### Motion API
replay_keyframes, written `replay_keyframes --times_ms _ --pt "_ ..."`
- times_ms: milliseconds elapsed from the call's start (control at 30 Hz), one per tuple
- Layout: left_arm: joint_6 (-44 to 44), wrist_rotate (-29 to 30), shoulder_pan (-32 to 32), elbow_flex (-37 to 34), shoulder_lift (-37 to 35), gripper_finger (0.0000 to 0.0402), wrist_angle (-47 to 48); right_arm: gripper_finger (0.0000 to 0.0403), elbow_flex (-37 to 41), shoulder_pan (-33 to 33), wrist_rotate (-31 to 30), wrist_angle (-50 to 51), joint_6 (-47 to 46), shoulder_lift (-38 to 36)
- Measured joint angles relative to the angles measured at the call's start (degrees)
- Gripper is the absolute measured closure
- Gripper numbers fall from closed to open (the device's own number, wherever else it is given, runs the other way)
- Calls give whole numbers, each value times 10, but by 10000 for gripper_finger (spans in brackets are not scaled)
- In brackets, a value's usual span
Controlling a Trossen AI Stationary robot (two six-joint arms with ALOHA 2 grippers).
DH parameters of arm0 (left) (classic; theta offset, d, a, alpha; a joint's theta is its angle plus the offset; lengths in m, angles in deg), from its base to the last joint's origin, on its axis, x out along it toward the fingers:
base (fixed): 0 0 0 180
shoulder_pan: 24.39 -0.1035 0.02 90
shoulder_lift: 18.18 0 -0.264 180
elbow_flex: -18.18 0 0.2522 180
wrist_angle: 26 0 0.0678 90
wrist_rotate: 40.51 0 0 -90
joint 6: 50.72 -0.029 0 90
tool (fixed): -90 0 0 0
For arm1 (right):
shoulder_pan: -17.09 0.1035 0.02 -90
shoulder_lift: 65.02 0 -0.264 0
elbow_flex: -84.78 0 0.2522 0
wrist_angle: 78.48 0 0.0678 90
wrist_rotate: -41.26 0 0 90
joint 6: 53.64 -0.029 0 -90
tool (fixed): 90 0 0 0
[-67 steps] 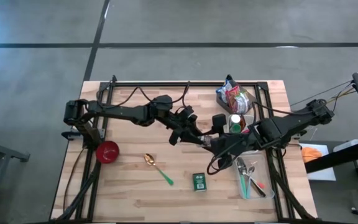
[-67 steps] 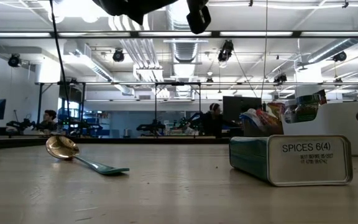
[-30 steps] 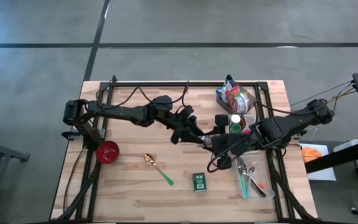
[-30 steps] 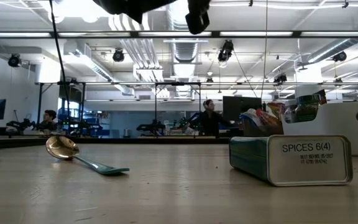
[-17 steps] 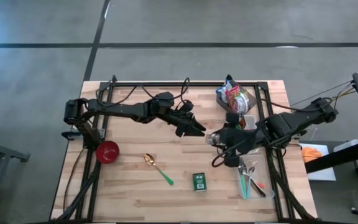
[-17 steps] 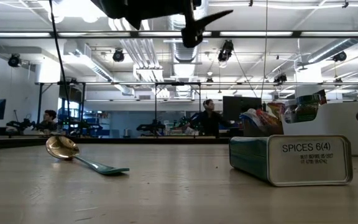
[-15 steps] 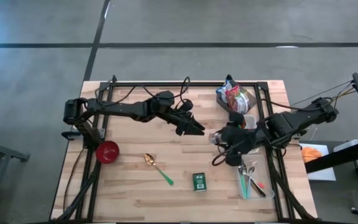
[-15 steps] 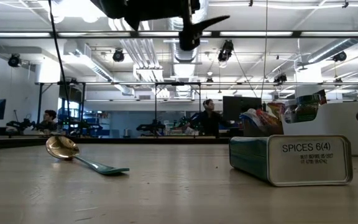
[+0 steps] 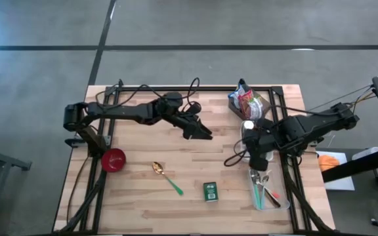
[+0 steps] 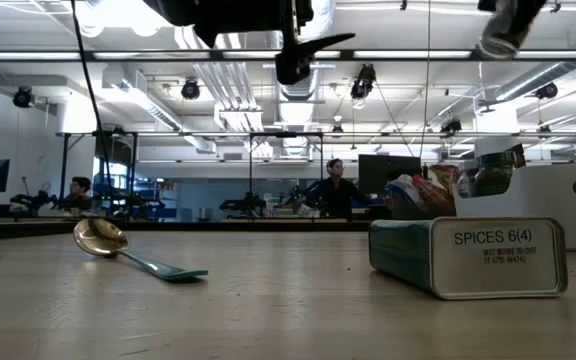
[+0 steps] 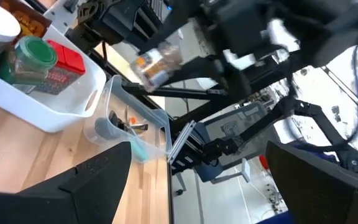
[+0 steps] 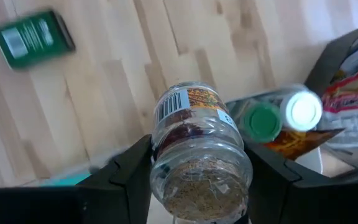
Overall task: Pick & Place Food Item
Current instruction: Put the brown seasoning bottle into the white bin
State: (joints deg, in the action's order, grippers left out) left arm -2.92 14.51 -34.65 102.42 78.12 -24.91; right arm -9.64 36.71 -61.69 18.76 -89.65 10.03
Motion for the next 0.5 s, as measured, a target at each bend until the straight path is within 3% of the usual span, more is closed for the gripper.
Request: replay_keyframes --times_ms 300,500 --pt "-52 -6 -1 0 -43 26 73 220 124 -10 45 -40 88 -5" --pt "-74 -4 -1 0 -72 26 116 220 204 -23 72 -95 51 -3"
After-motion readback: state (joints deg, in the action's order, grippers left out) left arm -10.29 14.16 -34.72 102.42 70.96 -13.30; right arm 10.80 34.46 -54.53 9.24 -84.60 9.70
